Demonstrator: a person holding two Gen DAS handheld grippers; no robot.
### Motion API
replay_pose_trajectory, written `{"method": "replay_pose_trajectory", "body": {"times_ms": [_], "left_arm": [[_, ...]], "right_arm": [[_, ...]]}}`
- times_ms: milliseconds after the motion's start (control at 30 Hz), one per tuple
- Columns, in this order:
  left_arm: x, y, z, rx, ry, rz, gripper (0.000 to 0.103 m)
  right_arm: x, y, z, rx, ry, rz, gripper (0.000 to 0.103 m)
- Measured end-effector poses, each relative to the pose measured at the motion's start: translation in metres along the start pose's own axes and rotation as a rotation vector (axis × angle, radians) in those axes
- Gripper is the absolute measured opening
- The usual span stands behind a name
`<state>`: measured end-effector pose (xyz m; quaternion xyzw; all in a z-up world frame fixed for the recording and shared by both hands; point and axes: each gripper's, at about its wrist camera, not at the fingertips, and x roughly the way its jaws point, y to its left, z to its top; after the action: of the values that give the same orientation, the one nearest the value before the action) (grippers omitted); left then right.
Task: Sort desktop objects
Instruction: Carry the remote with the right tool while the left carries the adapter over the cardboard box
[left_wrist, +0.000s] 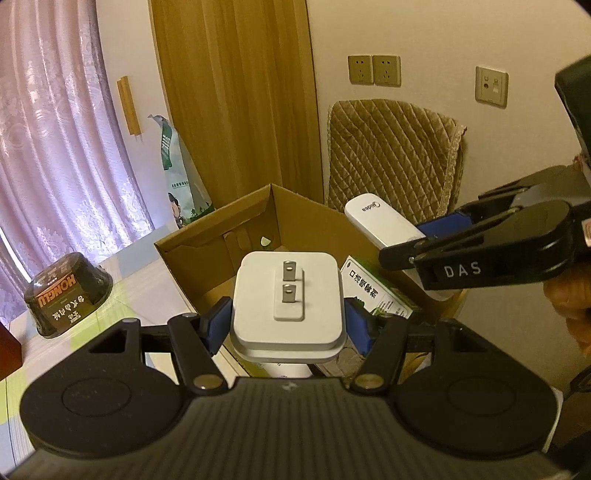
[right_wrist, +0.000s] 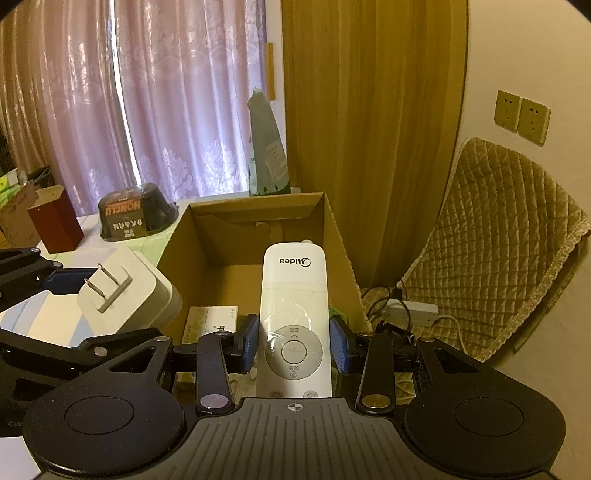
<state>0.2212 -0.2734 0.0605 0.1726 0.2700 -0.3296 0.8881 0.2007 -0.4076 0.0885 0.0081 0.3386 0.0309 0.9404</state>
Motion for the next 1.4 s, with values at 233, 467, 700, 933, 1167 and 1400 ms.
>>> {"method": "replay_pose_trajectory", "body": {"times_ms": [233, 467, 700, 933, 1167, 1400], "left_arm": [[0.010, 0.001, -0.002, 0.034, 0.007, 0.000, 0.060], [0.020, 0.000, -0.001, 0.060, 0.019, -0.001, 0.060], [0.030, -0.003, -0.002, 0.085, 0.033, -0.002, 0.060], [0.037, -0.005, -0.003, 0.097, 0.042, -0.005, 0.060], [0.041, -0.004, -0.003, 0.108, 0.049, -0.002, 0.060], [0.043, -0.004, -0.005, 0.115, 0.053, -0.004, 0.060]], "right_arm": [[0.009, -0.002, 0.003, -0.002, 0.008, -0.003, 0.039], [0.018, -0.001, 0.003, -0.001, 0.019, 0.001, 0.039], [0.024, -0.002, -0.001, 0.003, 0.031, 0.004, 0.039], [0.027, -0.003, -0.003, 0.005, 0.041, -0.001, 0.039], [0.029, -0.002, -0.004, 0.004, 0.045, 0.002, 0.039], [0.032, 0.001, -0.004, 0.000, 0.047, 0.007, 0.039]]}}
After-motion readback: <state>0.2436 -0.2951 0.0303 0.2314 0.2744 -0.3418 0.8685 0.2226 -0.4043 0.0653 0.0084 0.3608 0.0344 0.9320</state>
